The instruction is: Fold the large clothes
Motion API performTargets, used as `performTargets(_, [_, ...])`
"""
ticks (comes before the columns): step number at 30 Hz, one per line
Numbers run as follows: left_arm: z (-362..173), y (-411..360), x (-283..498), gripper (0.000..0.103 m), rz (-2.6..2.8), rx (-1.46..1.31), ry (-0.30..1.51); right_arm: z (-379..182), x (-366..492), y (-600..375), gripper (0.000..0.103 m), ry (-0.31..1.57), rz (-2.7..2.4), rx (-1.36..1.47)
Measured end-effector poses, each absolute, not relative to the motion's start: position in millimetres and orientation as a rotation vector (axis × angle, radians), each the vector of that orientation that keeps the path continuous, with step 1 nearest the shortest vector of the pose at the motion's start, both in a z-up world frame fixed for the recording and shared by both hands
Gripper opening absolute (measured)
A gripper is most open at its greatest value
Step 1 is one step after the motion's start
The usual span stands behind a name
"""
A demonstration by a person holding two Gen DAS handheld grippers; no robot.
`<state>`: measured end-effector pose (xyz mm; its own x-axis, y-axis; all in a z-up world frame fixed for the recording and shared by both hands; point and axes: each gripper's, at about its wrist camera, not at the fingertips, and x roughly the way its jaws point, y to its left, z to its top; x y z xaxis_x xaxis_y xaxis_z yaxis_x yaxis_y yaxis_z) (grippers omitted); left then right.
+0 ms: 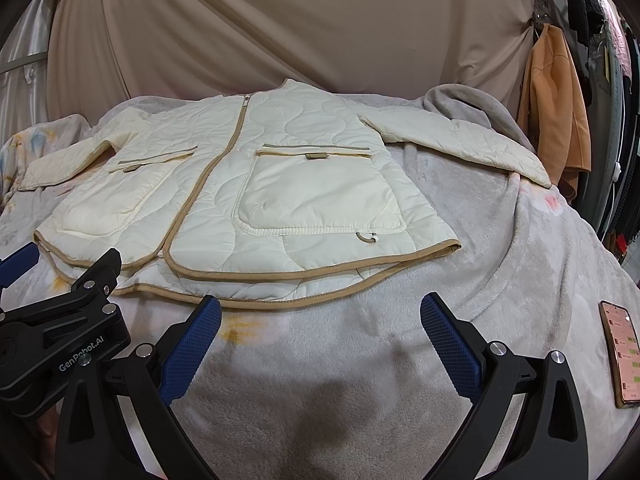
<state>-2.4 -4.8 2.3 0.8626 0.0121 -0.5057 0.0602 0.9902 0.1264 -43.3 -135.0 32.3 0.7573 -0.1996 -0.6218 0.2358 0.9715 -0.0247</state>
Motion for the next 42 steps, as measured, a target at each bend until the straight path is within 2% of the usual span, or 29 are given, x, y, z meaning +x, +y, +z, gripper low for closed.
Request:
performTargets(37, [1, -4, 1, 0.098, -0.022, 0.139, 0.558, 29, -42, -134, 0.098, 0.681, -0.225, 0.054])
performTargets(42, [11, 14, 6, 0.098, -0.155, 0.075, 0.609, 51, -44, -163, 0.098, 0.697, -0.142, 0.086])
